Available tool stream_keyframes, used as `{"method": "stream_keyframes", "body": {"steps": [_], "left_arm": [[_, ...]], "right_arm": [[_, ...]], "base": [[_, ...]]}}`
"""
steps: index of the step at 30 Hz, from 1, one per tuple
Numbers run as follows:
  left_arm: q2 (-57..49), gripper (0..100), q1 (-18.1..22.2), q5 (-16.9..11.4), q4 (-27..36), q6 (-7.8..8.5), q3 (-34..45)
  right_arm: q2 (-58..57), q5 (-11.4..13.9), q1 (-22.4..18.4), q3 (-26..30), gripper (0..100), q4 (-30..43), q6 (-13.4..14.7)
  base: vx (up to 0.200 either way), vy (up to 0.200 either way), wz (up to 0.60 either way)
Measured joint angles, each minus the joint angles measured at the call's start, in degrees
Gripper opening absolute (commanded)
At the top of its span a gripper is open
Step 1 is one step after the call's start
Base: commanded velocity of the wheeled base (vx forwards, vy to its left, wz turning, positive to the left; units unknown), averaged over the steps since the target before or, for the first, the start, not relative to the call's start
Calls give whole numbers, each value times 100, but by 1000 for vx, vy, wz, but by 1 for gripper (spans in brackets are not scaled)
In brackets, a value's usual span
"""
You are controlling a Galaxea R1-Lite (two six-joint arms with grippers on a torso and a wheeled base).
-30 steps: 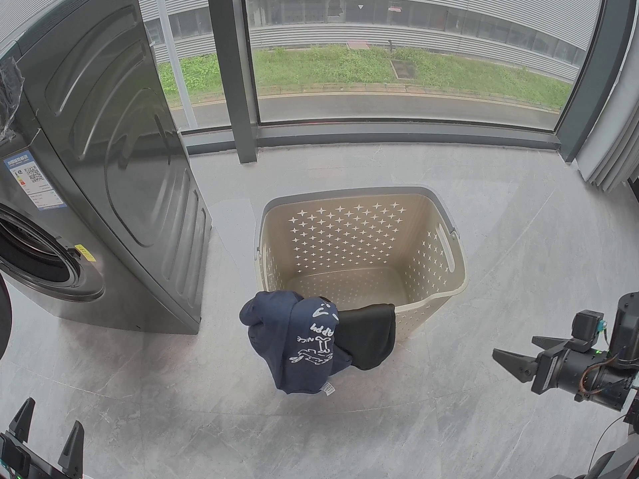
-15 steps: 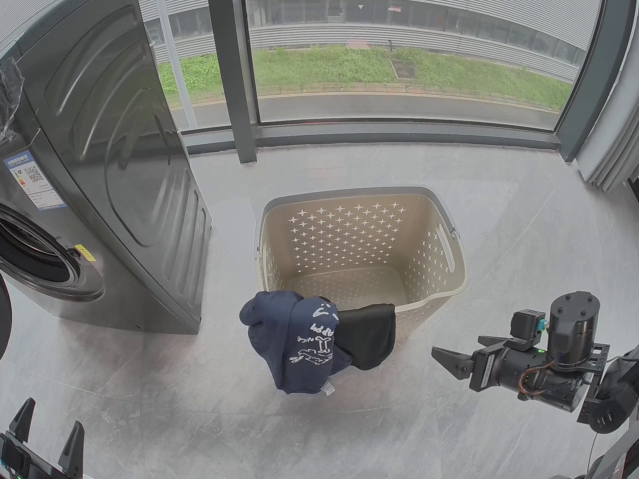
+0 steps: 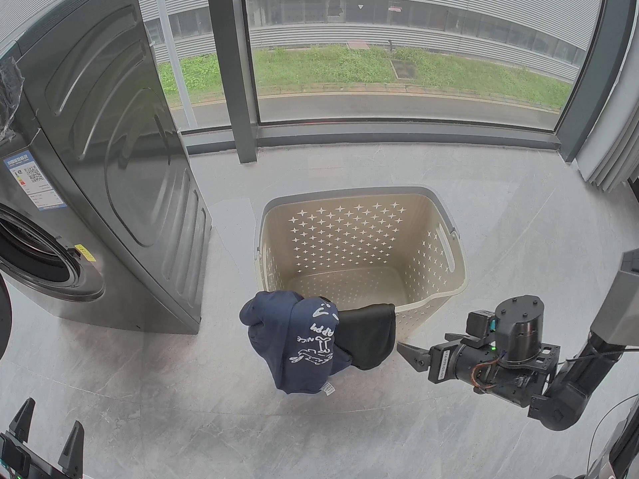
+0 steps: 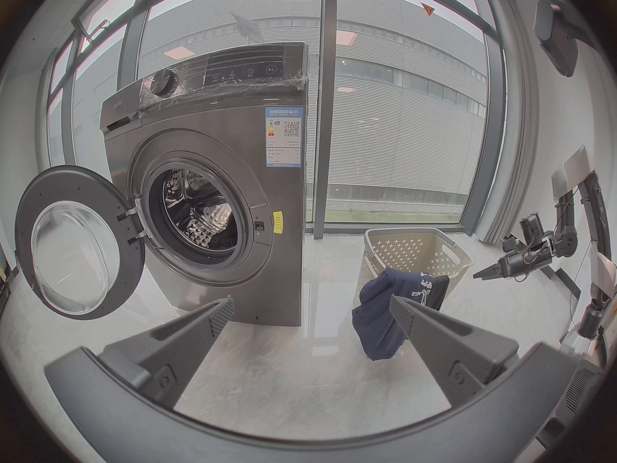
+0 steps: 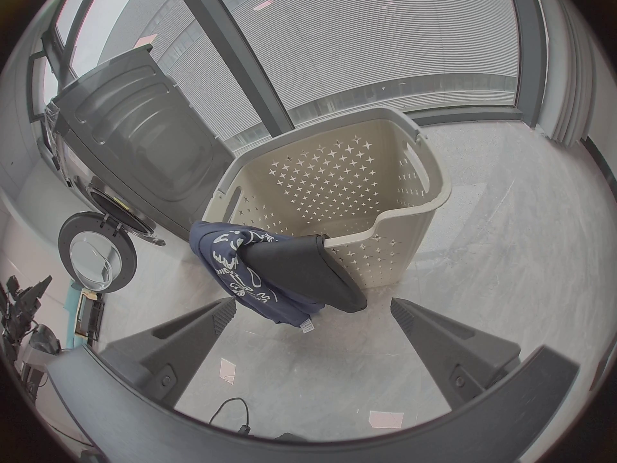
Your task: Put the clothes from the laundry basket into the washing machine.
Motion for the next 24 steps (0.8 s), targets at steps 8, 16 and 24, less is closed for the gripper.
{"method": "stream_keyframes", "body": {"steps": [8,16,24], "left_arm": [[0,100,2,0,0,1,0],[0,100,-2,0,0,1,0],[0,100,2,0,0,0,0]], "right_arm": [[670,0,1,-564,100,0,-100],[1254,0,0,-1075,100,-4,-302],[1757,20,-7,-1698,100,-115,-367]], "base": [[0,0,0],[0,0,0],[0,0,0]]}}
